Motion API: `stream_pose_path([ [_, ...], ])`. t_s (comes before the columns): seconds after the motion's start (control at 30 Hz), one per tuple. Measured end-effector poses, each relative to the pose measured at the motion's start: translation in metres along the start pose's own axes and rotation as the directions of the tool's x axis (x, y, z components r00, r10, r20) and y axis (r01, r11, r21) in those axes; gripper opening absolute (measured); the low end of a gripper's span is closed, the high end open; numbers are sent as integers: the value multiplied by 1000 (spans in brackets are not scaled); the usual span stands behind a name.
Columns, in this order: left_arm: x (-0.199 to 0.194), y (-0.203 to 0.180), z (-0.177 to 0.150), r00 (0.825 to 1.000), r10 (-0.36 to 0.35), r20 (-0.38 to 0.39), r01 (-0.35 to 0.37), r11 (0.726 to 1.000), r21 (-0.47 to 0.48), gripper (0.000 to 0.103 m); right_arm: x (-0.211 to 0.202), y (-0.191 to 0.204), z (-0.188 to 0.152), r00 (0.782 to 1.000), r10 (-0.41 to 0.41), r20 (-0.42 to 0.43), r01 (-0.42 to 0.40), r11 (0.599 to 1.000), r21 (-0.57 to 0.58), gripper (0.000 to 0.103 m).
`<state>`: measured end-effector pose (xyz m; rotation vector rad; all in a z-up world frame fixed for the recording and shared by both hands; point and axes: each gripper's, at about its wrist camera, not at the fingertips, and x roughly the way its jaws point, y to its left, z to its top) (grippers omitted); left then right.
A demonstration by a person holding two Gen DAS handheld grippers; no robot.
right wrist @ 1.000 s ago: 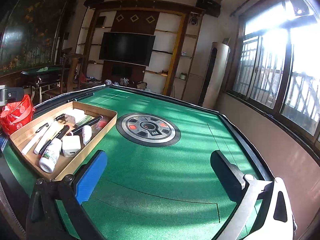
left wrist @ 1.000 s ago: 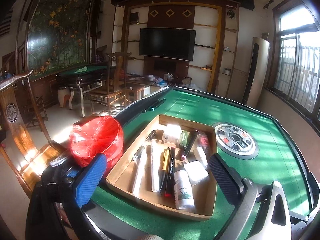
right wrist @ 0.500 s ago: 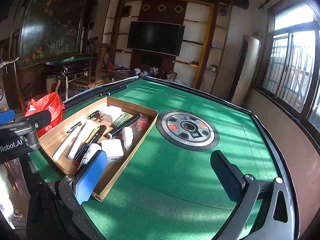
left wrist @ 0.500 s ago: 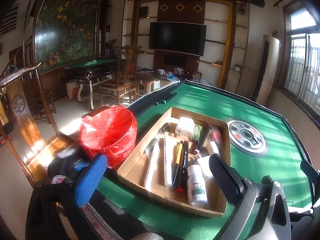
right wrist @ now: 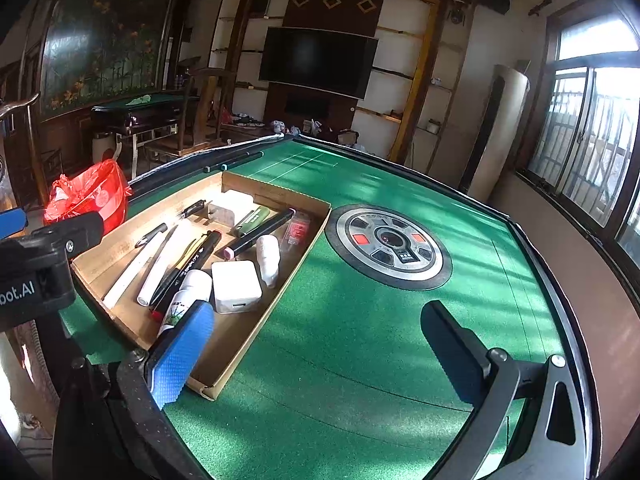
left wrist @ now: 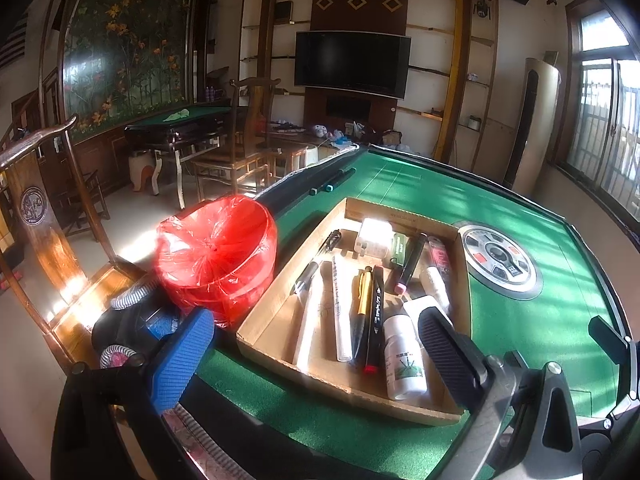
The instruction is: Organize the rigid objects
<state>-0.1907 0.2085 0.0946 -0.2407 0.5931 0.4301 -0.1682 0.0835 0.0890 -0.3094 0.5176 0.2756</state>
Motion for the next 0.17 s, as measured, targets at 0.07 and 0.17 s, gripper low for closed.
stream_pose_path([
  [0.07,1,5,0,1000,-4,-11,4,1000,-13,102,1,0,1,1000,4,1,-4,1000,6,103],
  [0.17,-1,8,4,1000,-8,-8,7,1000,-12,102,3,0,2,1000,14,-5,-14,1000,10,103],
])
